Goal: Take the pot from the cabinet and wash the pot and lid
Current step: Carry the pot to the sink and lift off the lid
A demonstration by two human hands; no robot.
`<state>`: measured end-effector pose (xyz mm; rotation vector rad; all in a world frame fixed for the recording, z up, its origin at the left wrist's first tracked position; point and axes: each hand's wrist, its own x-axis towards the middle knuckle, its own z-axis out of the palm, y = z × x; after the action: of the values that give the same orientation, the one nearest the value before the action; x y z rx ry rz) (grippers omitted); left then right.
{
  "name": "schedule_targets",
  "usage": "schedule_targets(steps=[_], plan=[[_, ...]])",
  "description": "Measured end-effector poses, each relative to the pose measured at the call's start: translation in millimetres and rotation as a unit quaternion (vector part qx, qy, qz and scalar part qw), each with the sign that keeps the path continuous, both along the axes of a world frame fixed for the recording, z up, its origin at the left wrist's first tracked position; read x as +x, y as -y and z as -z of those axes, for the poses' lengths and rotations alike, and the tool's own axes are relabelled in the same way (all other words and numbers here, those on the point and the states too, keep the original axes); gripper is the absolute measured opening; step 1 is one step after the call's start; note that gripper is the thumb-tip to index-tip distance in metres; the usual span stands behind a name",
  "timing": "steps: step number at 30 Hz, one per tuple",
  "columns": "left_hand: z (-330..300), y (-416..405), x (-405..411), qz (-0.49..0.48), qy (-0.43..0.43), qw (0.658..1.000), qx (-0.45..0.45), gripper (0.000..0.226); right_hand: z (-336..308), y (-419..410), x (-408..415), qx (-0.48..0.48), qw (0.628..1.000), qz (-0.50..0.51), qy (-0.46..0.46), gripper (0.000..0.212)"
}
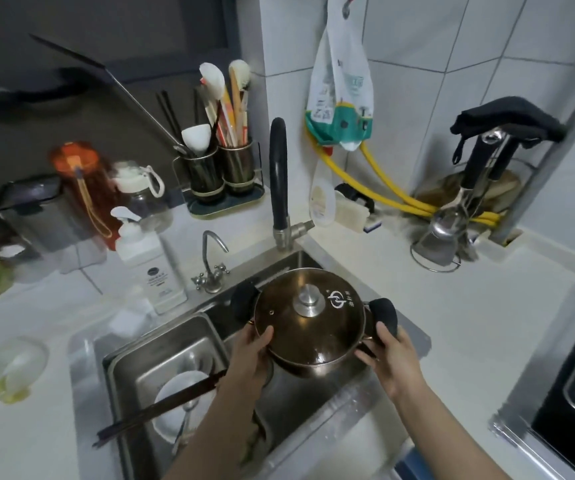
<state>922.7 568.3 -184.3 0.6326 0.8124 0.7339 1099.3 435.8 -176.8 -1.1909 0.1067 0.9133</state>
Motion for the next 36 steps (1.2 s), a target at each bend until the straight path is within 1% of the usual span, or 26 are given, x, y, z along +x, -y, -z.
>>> schedule_targets(steps=[3,5,6,8,10,13,16,19,22,26,31,36], plan=[[17.5,-9.3,7.7,-0.018,-0.009,0.999,-0.041,0.023,13.4,-14.8,13.9,-0.027,0.999,0.004,-0.027,0.034],[29.5,-14.9,10.3,-0.029,-0.023,0.997,-0.067,0.025,24.5,-23.3,22.3,-0.064,0.998,-0.010,-0.025,0.035],[33.6,-17.5,10.9,-0.033,-0.033,0.996,-0.077,0.025,28.1,-27.5,26.2,-0.092,0.995,-0.030,-0.005,0.036],[42.7,-26.4,11.5,-0.042,-0.060,0.993,-0.087,0.027,37.3,-39.7,35.8,-0.141,0.985,-0.085,0.054,0.044],[52.1,-35.7,12.7,-0.048,-0.080,0.991,-0.095,0.031,42.0,-52.7,41.8,-0.171,0.974,-0.121,0.089,0.050],[67.6,-45.4,20.2,-0.060,-0.099,0.987,-0.114,0.036,56.4,-73.3,48.9,-0.219,0.961,-0.130,0.110,0.058],[86.7,-46.4,28.4,-0.073,-0.111,0.982,-0.138,0.039,77.5,-87.0,50.4,-0.266,0.943,-0.139,0.144,0.061],[106.9,-49.1,33.0,-0.082,-0.128,0.975,-0.163,0.042,91.7,-93.1,52.3,-0.326,0.917,-0.154,0.169,0.063],[121.8,-55.4,36.5,-0.092,-0.134,0.970,-0.180,0.046,106.0,-96.0,56.5,-0.367,0.892,-0.188,0.185,0.065],[136.8,-61.8,37.7,-0.103,-0.134,0.965,-0.202,0.046,121.7,-99.3,54.3,-0.399,0.873,-0.215,0.181,0.067],[155.4,-69.0,41.9,-0.092,-0.144,0.964,-0.204,0.046,137.7,-109.2,54.0,-0.415,0.875,-0.188,0.164,0.063],[168.4,-71.3,45.9,-0.116,-0.144,0.959,-0.214,0.046,151.3,-116.0,57.0,-0.406,0.882,-0.173,0.167,0.063]])
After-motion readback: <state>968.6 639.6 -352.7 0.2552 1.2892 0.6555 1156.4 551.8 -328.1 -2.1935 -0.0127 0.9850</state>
